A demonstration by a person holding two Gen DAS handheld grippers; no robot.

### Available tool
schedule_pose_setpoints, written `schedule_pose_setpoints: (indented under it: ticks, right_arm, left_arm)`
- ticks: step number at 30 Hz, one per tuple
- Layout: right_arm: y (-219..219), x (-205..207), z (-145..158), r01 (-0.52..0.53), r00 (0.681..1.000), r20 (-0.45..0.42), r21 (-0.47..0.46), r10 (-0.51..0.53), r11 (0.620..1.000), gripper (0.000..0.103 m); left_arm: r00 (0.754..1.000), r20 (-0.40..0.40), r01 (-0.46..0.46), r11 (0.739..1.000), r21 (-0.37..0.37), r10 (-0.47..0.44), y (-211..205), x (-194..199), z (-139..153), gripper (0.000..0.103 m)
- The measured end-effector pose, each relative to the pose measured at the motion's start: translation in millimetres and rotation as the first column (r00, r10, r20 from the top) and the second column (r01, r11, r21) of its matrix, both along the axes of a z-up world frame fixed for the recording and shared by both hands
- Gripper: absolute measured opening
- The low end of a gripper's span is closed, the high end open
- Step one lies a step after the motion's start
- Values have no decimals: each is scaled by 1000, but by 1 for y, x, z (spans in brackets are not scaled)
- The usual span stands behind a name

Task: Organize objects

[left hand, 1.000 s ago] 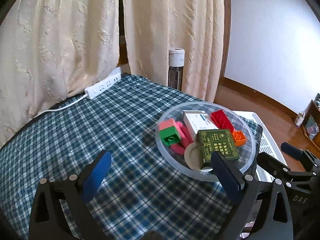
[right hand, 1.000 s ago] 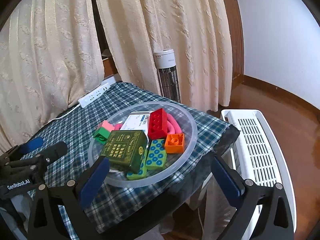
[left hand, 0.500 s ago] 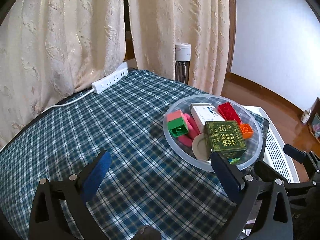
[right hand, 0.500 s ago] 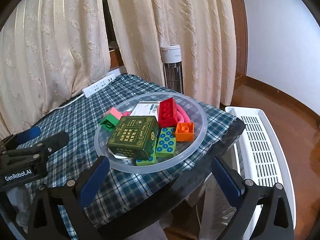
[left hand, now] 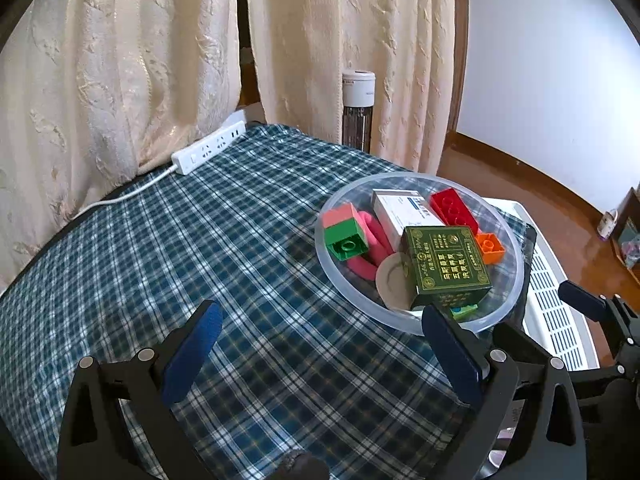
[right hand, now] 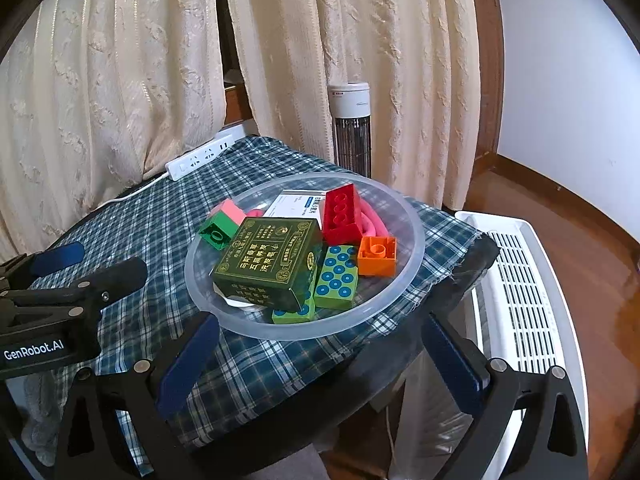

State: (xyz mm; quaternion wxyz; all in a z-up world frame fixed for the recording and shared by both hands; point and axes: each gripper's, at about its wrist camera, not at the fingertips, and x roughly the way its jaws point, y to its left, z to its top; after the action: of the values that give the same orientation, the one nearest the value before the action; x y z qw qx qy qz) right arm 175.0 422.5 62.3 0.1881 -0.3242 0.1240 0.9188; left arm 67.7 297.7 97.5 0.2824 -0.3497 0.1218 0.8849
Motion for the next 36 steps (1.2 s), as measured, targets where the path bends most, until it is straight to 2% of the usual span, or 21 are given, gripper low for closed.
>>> schedule_pose_setpoints:
  ticks: [8, 13, 36]
  right_arm:
    - [1, -3, -2, -4, 1000, 4, -5, 4, 1000, 103]
    - [-1, -8, -4, 2, 999, 37, 34, -3, 999, 103]
    - [10, -10, -14, 7, 998, 64, 12, -8, 1000, 103]
  left_arm:
    - [1000, -5, 16, 1000, -18, -16, 5, 2, -4, 101]
    - [999, -6, 32, 999, -38, -33, 10, 4, -6, 101]
    - [999, -4, 32, 997, -69, -32, 15, -2, -13, 101]
